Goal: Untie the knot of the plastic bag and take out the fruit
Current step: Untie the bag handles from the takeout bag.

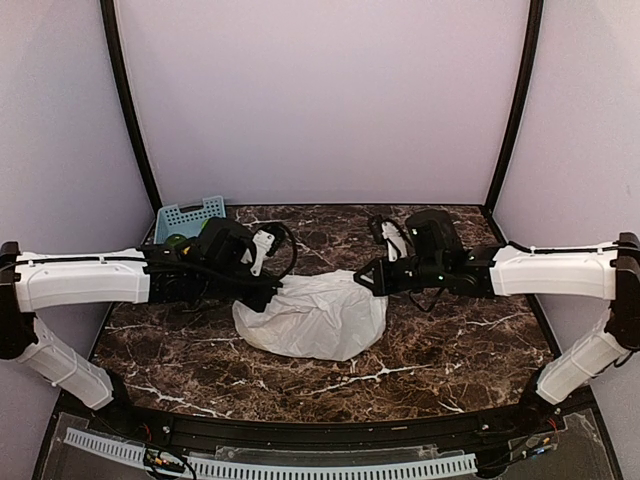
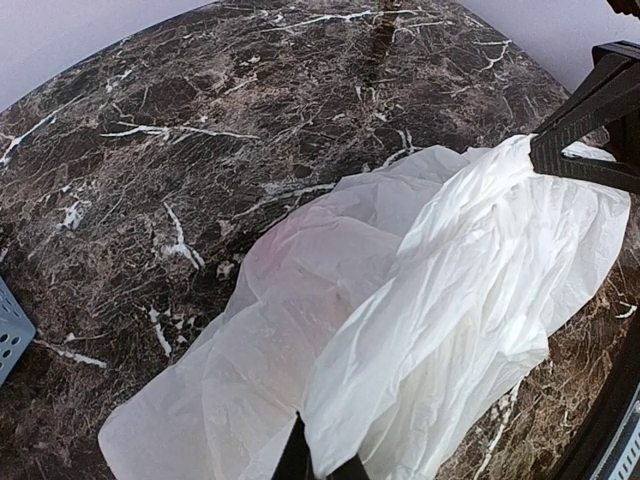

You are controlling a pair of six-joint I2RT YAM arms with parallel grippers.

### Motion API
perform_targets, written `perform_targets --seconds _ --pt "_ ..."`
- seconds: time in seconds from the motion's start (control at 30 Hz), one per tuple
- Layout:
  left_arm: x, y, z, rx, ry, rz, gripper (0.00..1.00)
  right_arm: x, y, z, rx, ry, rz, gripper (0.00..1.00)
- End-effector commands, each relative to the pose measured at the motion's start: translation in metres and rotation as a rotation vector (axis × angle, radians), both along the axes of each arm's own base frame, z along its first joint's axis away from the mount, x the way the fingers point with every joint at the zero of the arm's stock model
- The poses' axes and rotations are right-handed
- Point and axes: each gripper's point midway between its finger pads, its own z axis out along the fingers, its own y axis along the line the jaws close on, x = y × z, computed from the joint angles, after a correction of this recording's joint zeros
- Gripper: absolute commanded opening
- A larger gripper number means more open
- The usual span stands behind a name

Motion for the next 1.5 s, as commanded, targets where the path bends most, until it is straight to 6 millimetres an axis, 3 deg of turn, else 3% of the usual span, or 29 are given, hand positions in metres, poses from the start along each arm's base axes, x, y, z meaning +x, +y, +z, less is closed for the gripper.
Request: perform_targets --seconds 0.0,0.1,0.27,0.33,0.5,0.73,0.9,1.07,1.27,1.47 --pt "-0.005 0.020 -0.011 0.049 0.028 0.018 0.01 0.010 -0.015 0.003 -0.011 -0.019 -0.043 0.00" --pt "-0.007 0.015 -0.009 0.032 0.028 -0.015 0.01 0.005 -0.005 0.013 0.016 -0.014 0.019 0.04" --pt "-0.010 0.008 -0.006 0.011 0.027 -0.050 0.01 0.004 0.003 0.027 0.038 -0.032 0.071 0.45" --pt "-0.011 0.006 -0.005 0.001 0.027 -0.062 0.01 0.004 0.006 0.028 0.029 -0.031 0.092 0.55" --pt "-0.012 0.003 -0.006 -0.007 0.031 -0.077 0.01 0.008 0.019 0.025 0.008 -0.017 0.158 0.67" --pt "-0.011 0.002 -0.005 -0.008 0.028 -0.074 0.01 0.016 0.035 0.012 -0.021 0.017 0.208 0.69" --pt "-0.011 0.004 -0.007 -0.002 0.033 -0.063 0.01 0.019 0.043 0.002 -0.025 0.046 0.227 0.63" --pt "-0.011 0.005 -0.007 -0.003 0.038 -0.058 0.01 0.018 0.048 0.002 -0.007 0.058 0.249 0.46" --pt "-0.008 0.008 -0.004 -0.004 0.023 -0.036 0.01 0.018 0.045 0.010 0.014 0.039 0.222 0.03" --pt "-0.008 0.014 0.003 -0.017 0.008 -0.011 0.01 0.018 0.034 0.032 0.049 -0.020 0.180 0.00"
